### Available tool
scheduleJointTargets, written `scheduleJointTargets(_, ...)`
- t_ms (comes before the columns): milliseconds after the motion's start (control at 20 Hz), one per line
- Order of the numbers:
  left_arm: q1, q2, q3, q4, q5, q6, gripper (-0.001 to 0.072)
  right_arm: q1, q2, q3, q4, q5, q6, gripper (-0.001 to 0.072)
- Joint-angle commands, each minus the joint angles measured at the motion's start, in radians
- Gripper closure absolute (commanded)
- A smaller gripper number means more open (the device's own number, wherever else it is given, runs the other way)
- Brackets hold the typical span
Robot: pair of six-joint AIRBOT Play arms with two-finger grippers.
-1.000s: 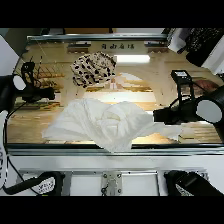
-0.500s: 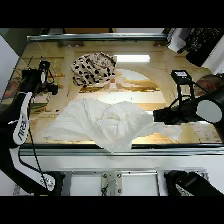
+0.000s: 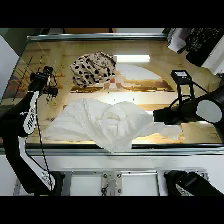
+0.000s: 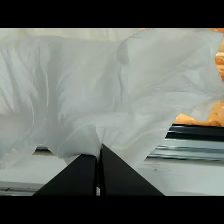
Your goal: Fold the clothes and pants, and hang the long-sleeved shirts on hangers.
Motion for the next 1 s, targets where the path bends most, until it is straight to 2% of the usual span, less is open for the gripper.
scheduleJointTargets(0,-0.003,-0.019,0.003,0.003,0.019,-0.008,0.0015,0.001,-0.002,0.000,0.000,0.000,0.000,0.0697)
scheduleJointTargets(100,-0.003,-0.025,0.002,0.003,0.017,-0.010,0.0017,0.001,-0.002,0.000,0.000,0.000,0.000,0.0697)
scheduleJointTargets(150,-0.003,-0.027,0.002,0.003,0.010,-0.022,0.0083,0.001,-0.002,0.000,0.000,0.000,0.000,0.0697)
scheduleJointTargets(200,-0.003,-0.026,0.002,0.003,0.007,-0.028,0.0257,0.001,-0.002,0.000,0.000,0.000,0.000,0.0697)
scheduleJointTargets(250,-0.003,-0.026,0.002,0.003,0.007,-0.027,0.0346,0.001,-0.002,0.000,0.000,0.000,0.000,0.0697)
scheduleJointTargets(300,-0.003,-0.026,0.002,0.003,0.007,-0.028,0.0345,0.001,-0.002,0.000,0.000,0.000,0.000,0.0697)
scheduleJointTargets(350,-0.003,-0.026,0.002,0.003,0.007,-0.029,0.0376,0.001,-0.002,0.000,0.000,0.000,0.000,0.0697)
scheduleJointTargets(400,-0.003,-0.026,0.002,0.003,0.000,-0.027,0.0634,0.001,-0.002,0.000,0.000,0.000,0.000,0.0697)
scheduleJointTargets(450,-0.003,-0.026,0.002,0.003,0.000,-0.027,0.0679,0.001,-0.002,0.000,0.000,0.000,0.000,0.0697)
scheduleJointTargets(750,-0.003,-0.013,0.003,0.008,-0.027,-0.023,0.0697,0.001,-0.002,0.000,0.000,0.000,0.000,0.0697)
scheduleJointTargets(950,-0.008,0.082,0.002,0.003,-0.043,-0.005,0.0698,0.001,-0.002,0.000,0.000,0.000,0.000,0.0697)
